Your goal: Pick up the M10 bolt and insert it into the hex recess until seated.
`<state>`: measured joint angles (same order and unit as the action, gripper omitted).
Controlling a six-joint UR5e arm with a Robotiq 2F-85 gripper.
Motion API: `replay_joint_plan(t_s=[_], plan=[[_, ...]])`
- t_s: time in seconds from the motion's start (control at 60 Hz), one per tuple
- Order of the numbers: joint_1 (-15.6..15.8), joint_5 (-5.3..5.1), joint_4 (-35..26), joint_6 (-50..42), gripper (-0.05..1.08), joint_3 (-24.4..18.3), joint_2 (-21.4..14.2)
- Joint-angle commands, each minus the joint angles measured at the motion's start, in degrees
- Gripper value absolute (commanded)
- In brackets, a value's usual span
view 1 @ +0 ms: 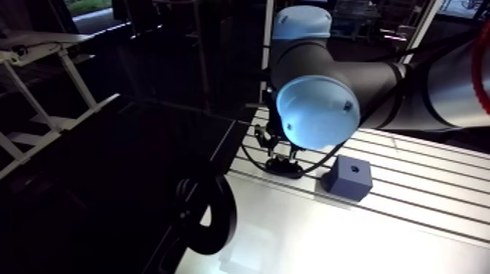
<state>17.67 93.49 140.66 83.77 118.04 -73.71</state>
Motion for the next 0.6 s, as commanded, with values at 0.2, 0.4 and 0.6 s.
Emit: replay_joint_plan(t_s=[0.2,0.4,0.6], plan=[[0.0,-0.02,0.0,0.1,0.53,-0.1,0.3],[0.0,-0.02,0.0,0.1,0.56,-0.1,0.3],[0.0,-0.02,0.0,0.2,0.58,-0.2,0.4]])
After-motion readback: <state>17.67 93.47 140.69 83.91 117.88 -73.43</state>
